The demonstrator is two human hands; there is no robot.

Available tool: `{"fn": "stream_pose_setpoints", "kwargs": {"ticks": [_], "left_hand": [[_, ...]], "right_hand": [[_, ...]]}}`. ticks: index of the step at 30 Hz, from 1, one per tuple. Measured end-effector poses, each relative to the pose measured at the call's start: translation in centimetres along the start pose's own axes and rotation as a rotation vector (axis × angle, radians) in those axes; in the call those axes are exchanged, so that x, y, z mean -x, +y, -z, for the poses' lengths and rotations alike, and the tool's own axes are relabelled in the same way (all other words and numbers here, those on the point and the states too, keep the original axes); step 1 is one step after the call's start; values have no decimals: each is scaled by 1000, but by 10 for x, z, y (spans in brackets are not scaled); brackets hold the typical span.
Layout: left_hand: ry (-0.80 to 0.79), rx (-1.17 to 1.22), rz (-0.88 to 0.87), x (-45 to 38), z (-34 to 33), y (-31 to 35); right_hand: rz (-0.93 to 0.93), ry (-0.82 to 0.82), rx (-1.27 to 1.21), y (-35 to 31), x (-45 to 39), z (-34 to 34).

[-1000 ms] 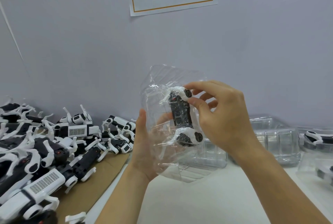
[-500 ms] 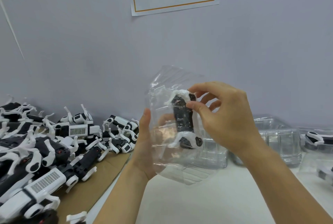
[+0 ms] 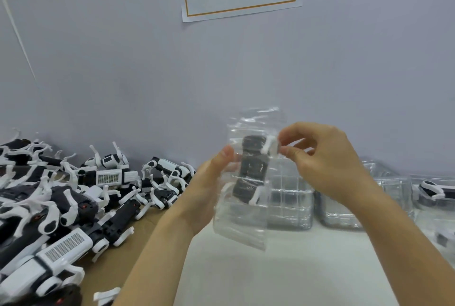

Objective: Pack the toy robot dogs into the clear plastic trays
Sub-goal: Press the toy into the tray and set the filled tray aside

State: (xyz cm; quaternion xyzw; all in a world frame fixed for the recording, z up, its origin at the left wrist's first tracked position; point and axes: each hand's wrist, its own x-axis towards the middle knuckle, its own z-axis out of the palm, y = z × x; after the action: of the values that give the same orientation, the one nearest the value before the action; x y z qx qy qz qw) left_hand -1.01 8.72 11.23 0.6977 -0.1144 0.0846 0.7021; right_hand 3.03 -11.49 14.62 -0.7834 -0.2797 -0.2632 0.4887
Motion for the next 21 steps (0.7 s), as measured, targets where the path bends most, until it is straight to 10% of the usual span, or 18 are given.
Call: {"fn": "stream_pose_setpoints", "kwargs": {"ticks": [11, 21], "left_hand": [[-165, -740, 145, 0, -6, -5], [-368, -1038, 188, -5, -39, -59]], "right_hand": [[-574, -375, 389, 37, 3, 49], [-402, -909, 521, 17, 13, 7]]}}
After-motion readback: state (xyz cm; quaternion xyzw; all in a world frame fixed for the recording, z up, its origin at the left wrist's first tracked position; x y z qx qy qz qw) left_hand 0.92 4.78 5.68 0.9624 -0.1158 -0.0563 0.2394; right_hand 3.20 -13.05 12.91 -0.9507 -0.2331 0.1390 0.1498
